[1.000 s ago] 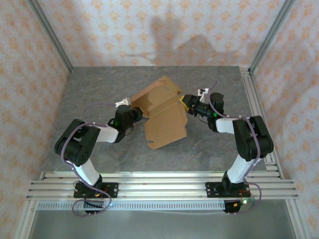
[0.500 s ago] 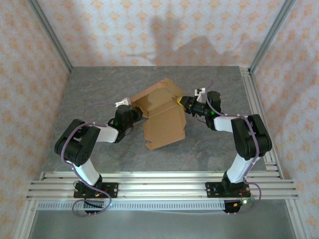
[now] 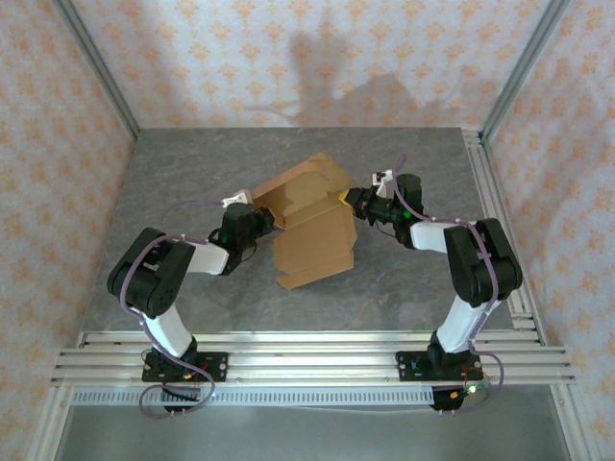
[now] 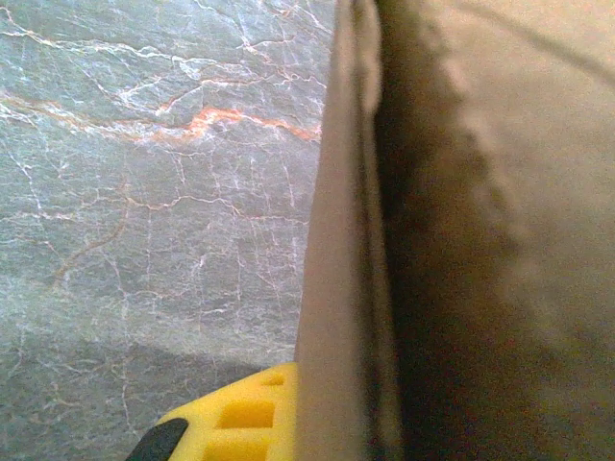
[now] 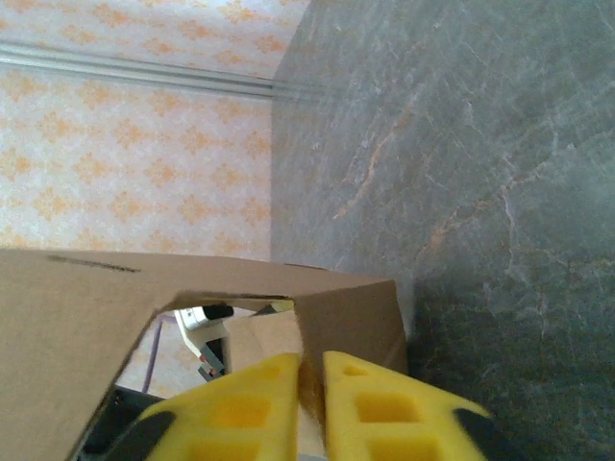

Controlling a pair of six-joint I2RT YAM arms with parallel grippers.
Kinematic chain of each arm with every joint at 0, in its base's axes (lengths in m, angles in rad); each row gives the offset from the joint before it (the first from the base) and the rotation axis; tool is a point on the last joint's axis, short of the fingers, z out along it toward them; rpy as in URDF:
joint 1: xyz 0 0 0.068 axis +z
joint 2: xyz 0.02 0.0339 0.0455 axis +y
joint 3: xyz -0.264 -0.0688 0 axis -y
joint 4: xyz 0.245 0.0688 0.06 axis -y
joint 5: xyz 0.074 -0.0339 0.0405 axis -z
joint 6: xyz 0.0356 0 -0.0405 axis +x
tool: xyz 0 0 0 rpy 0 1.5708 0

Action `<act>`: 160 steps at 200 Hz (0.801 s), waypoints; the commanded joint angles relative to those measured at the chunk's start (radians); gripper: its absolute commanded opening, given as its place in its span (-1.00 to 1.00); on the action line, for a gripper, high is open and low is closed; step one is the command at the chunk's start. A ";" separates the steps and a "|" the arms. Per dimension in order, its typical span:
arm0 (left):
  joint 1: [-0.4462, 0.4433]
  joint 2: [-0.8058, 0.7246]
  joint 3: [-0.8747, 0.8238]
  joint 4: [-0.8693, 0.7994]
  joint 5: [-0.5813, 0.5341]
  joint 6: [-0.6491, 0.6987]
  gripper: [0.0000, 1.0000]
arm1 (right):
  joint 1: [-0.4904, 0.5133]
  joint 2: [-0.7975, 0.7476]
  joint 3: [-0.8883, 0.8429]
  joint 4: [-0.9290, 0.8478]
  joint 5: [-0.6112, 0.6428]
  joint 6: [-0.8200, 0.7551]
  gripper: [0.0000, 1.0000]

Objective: Fold the paper box

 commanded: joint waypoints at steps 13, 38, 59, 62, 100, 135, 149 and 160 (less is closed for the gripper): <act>0.001 0.007 0.016 0.038 0.009 -0.004 -1.00 | 0.011 0.014 0.029 0.000 -0.012 -0.021 -1.00; 0.002 0.010 0.016 0.039 0.008 -0.004 -1.00 | 0.011 0.012 0.032 0.000 -0.015 -0.023 -1.00; 0.001 0.012 0.016 0.040 0.010 -0.004 -1.00 | 0.011 0.012 0.034 0.001 -0.010 -0.023 -0.70; 0.001 0.014 0.017 0.040 0.009 -0.004 -1.00 | 0.011 0.011 0.034 0.001 -0.010 -0.023 -0.58; 0.002 0.017 0.019 0.040 0.011 -0.004 -1.00 | 0.012 0.032 0.052 -0.001 -0.023 -0.023 -0.43; 0.001 0.015 0.017 0.036 0.011 -0.001 -1.00 | 0.013 0.041 0.058 -0.009 -0.032 -0.026 -0.90; 0.001 0.014 0.016 0.035 0.010 -0.001 -1.00 | 0.013 0.038 0.057 -0.012 -0.031 -0.027 -1.00; 0.001 0.015 0.018 0.034 0.009 0.000 -1.00 | 0.013 0.033 0.054 -0.012 -0.026 -0.032 -1.00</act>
